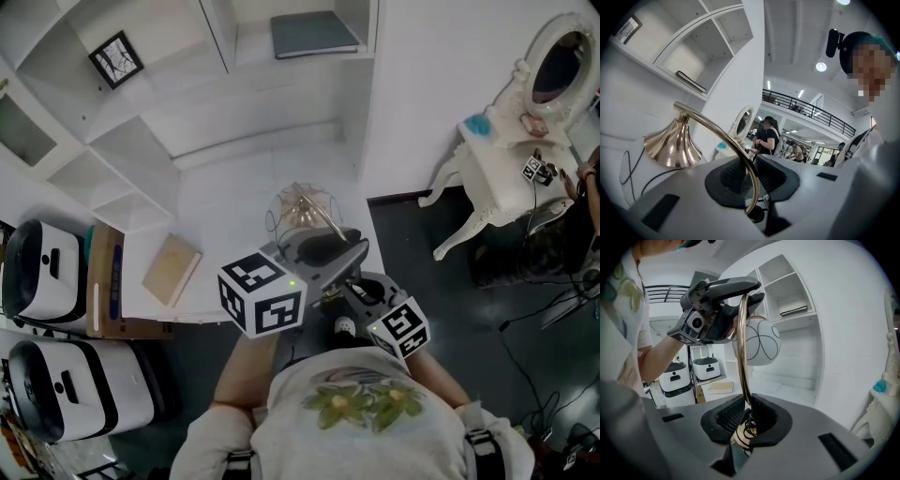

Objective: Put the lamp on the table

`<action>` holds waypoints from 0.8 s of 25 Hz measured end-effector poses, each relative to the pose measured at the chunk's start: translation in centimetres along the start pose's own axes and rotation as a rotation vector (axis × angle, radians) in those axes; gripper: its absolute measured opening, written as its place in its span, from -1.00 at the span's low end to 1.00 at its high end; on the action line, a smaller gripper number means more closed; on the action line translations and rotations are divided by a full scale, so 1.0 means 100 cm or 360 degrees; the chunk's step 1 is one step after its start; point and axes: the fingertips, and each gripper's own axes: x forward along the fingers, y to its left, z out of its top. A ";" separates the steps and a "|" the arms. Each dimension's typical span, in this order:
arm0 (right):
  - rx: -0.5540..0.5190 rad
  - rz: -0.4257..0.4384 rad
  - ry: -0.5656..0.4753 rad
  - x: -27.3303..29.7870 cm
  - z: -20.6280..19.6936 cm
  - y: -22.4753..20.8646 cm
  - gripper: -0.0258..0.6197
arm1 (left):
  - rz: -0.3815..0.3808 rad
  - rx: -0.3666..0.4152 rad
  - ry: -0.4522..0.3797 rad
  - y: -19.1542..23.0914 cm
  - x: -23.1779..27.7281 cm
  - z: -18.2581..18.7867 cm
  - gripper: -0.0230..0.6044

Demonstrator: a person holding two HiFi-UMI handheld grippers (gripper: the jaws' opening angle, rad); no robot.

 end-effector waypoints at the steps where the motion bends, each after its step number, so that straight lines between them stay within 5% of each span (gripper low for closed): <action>1: 0.0004 0.0000 -0.0012 0.002 0.003 -0.005 -0.73 | 0.0005 -0.0001 0.0000 0.004 0.003 0.002 -0.67; 20: 0.0047 -0.0014 -0.0004 0.031 0.008 -0.082 -0.73 | 0.0040 -0.0024 -0.0005 0.062 0.056 0.028 -0.67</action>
